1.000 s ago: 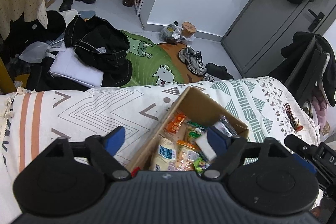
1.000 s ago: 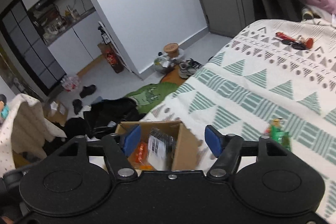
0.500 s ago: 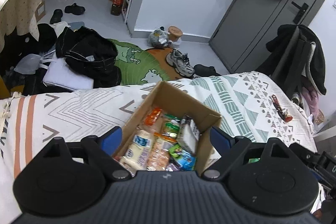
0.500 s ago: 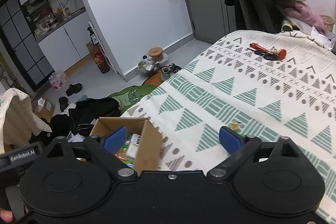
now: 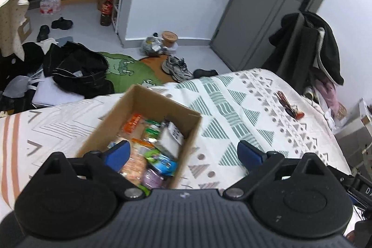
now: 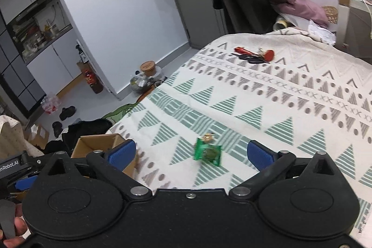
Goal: Organize snacks
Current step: 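Move both open tools back over the green candy and peanut snack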
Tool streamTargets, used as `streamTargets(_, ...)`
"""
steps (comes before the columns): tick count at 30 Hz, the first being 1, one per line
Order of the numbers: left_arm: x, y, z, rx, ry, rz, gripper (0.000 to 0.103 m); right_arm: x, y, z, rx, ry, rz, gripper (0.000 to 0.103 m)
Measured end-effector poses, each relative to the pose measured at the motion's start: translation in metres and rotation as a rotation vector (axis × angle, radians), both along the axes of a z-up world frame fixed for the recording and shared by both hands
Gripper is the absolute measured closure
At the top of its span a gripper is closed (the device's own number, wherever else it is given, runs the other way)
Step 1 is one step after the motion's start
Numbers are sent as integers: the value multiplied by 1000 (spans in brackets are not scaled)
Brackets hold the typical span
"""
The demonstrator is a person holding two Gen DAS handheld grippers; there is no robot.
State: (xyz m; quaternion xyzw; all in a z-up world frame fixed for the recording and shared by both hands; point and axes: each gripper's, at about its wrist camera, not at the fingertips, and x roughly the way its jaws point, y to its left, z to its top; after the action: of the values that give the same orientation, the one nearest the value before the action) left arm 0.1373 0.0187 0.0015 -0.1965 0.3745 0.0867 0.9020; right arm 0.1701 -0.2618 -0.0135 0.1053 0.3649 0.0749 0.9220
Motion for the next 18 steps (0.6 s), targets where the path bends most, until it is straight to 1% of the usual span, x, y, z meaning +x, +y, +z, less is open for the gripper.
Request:
streamTargets(3,4,-17,-1,13,3,-26,5,-2,-11,-2,12,10,-8,0)
streamTargets(8,9,-38,-4,18,7,-67,5,-3,-29,-9,70,27,-25,0)
streamTargets(14,19,-63,-10,44,20,-83,5,-1,-61,-15,129,29,-118,0)
streamTargets(18,26,-78,-15,35,24,-111,5,5,-75,-21,152,43,-153,1)
